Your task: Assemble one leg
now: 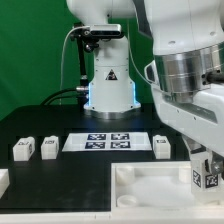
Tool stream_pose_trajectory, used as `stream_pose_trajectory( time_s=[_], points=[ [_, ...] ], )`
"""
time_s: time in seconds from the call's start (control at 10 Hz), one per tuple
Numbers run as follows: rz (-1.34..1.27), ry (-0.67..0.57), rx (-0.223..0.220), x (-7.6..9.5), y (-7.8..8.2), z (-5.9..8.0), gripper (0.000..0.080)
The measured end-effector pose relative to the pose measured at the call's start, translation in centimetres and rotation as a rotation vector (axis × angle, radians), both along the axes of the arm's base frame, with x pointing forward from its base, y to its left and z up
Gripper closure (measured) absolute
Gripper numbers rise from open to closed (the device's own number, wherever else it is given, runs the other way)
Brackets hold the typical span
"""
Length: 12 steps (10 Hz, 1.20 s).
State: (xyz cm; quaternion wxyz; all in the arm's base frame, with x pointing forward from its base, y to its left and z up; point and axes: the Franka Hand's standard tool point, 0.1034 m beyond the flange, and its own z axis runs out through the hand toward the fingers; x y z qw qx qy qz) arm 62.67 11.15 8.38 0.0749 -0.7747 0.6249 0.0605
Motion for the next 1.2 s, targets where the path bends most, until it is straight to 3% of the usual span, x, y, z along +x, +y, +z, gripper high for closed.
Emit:
stream_pose_trajectory(
  time_s=[0.1,0.3,0.5,0.6,0.7,0.9,1.2],
  points=[
    [-0.091,0.018,-0.003,0.0,0.2,0.0,0.0507],
    [-0.03,0.007,-0.004,0.0,0.2,0.0,0.0507],
    [0.2,-0.035,-0.023,-0.6,0.6,-0.6,0.0225],
    [0.43,-0.062,-0.047,-0.9,0.9,-0.9,0.0225],
    [0.569,-0.082,-0.056,-1.0,1.2,-0.9,0.0165],
    [0.75,-0.113,-0.053,-0.9,1.0,-0.9,0.0154],
    [1.298,-0.176,-0.099,-0.3,-0.3,-0.6,0.0151]
  ],
)
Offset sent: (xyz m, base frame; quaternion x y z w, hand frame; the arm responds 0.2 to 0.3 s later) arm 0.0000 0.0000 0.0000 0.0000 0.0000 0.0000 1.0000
